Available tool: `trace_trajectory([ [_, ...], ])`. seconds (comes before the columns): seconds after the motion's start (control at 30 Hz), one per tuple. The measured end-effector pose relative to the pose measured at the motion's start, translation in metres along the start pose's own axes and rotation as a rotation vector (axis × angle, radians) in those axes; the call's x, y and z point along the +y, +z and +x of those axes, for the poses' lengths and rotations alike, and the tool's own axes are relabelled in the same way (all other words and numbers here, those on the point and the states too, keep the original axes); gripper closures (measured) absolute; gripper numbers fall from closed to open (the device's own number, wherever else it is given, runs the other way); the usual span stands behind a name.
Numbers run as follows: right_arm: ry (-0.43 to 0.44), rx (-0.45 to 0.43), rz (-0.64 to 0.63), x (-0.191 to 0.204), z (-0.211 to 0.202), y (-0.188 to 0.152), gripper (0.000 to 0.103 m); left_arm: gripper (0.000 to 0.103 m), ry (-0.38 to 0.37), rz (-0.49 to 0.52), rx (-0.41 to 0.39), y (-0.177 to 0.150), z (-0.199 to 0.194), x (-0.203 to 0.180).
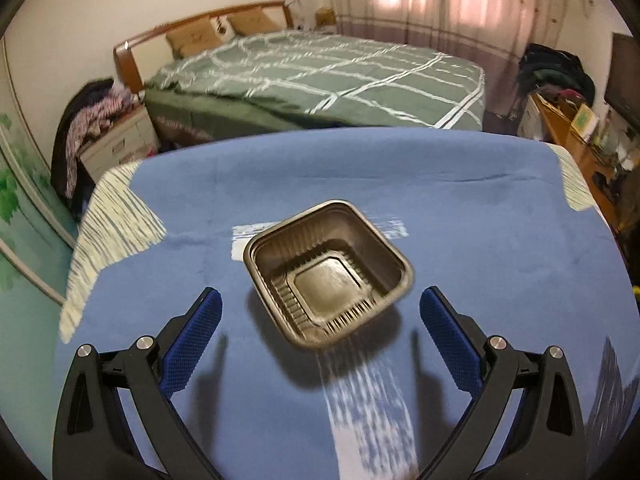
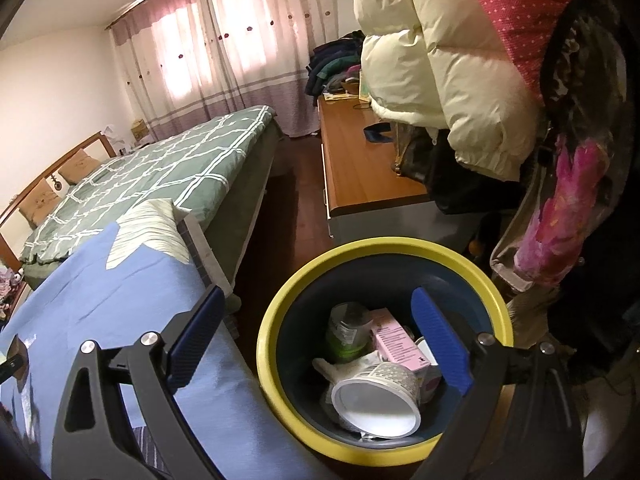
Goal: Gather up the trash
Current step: 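Move the left gripper to the brown plastic tray and grasp it, then carry the brown tray over the bin and open the left gripper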
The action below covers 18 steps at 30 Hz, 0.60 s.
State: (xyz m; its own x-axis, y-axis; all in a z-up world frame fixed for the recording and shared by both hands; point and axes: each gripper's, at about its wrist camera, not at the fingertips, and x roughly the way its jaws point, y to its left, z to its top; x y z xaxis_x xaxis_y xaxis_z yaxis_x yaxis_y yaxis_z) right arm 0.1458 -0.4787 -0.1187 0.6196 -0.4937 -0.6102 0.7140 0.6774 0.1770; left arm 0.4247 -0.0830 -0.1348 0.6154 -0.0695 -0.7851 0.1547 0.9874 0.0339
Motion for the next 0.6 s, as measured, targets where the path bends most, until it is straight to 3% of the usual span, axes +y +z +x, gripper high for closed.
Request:
trace_trajectory([
  [0.3, 0.021, 0.017, -0.004, 0.003, 0.003, 0.0, 0.013, 0.005, 0.006, 0.009, 0.004, 0.016, 0.024, 0.006],
  [0.37, 0.022, 0.017, -0.004, 0.003, 0.004, 0.0, 0.013, 0.009, 0.007, 0.014, 0.0, 0.018, 0.026, 0.006],
  [0.4, 0.024, 0.018, -0.004, 0.003, 0.004, 0.0, 0.013, 0.017, 0.008, 0.017, 0.003, 0.019, 0.027, 0.005],
  [0.6, 0.03, 0.011, -0.006, 0.003, 0.003, 0.0, 0.013, 0.02, 0.017, 0.048, -0.005, 0.018, 0.022, -0.001],
])
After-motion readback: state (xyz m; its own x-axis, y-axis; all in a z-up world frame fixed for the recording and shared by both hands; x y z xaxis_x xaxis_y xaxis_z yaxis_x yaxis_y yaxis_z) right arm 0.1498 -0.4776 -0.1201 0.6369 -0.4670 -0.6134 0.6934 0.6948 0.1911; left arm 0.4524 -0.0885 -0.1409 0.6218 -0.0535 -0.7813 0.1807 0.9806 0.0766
